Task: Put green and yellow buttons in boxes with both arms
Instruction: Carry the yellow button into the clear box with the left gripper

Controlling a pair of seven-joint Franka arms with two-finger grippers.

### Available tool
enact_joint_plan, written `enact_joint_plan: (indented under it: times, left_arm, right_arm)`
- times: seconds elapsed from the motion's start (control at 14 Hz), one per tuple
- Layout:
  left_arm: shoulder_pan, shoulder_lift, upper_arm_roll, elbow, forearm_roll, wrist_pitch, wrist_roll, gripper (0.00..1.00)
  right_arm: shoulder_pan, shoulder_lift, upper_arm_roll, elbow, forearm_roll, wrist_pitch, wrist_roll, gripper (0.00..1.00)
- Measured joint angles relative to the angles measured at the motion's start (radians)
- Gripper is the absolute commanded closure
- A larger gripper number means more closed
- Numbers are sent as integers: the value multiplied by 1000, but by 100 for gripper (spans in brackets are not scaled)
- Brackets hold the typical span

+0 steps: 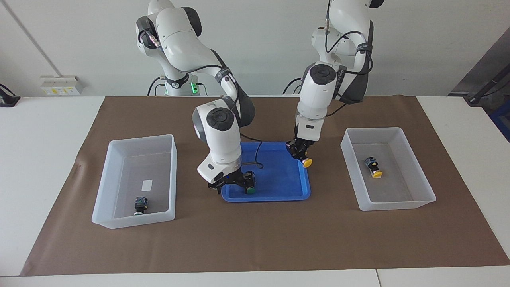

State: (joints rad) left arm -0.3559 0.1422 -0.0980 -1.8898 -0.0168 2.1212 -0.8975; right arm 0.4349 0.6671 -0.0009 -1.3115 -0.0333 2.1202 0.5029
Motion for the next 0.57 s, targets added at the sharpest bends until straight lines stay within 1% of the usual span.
enact_joint_plan:
  times: [0.14, 0.29, 0.43, 0.57]
  left_arm:
    - [78, -48, 2, 0, -44, -62, 133, 100]
    - [171, -80, 4, 0, -74, -108, 270, 100]
    - [274, -91, 6, -3, -99, -127, 421, 100]
    - [361, -91, 8, -17, -104, -129, 548, 100]
  right_arm:
    - [36, 10, 0, 1, 0, 0, 38, 0]
    - [61, 14, 0, -2, 0, 0, 43, 0]
    - [79, 16, 0, -23, 0, 18, 44, 0]
    - [80, 15, -1, -73, 0, 80, 44, 0]
